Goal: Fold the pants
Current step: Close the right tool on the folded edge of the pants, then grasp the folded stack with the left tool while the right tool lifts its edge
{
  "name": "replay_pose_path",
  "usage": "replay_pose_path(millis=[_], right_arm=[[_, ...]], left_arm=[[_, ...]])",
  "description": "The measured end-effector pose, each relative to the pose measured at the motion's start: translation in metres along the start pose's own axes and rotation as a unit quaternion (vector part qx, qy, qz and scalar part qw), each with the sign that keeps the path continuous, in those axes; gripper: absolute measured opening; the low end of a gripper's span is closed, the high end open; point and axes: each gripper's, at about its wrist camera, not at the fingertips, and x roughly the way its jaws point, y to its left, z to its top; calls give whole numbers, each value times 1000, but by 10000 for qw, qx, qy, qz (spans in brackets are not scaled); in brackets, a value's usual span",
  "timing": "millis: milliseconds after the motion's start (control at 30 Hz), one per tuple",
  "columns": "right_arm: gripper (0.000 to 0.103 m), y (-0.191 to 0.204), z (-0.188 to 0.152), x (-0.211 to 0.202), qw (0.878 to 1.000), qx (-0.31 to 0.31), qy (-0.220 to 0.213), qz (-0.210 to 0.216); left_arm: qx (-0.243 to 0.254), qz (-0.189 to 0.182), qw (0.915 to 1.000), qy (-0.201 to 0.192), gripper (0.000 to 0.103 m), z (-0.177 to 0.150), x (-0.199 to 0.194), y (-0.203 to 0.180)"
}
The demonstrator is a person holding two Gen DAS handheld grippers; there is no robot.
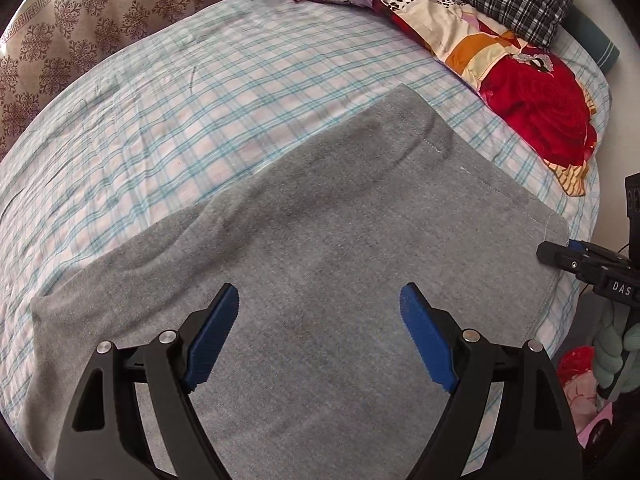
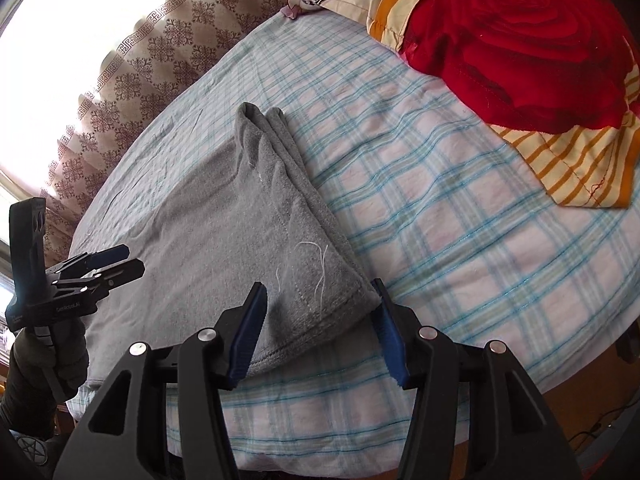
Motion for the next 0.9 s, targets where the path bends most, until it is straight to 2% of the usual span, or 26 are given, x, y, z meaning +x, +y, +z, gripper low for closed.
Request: replay_pose_path(millis=[233,300,500,667,767,900], right_arm=[[27,-2,3,1,9997,119,-120,165],[25,6,3,-3,9997,-28,-235,92],[23,55,-1,-20,9909,-1080,-688,-412],[22,89,-12,-27,9817,-1673,-808,-413],[22,111,-20,-26,9732,-2061,-877,-523],[22,137,-35,-23,9578,-2615,-938,-737]], left_arm=[[-71,-257,9996,79,84,23,11,-18],[-131,-374,9991,118,84,29,13,-21],[-271,-771,9966,141,84,50,13,-34],[-442,-1175,9919,197,85,69,10,-41],[-460,-1281,9905,177,89,73,6,-45],[-465,-1334,9897,229,90,71,4,-45]])
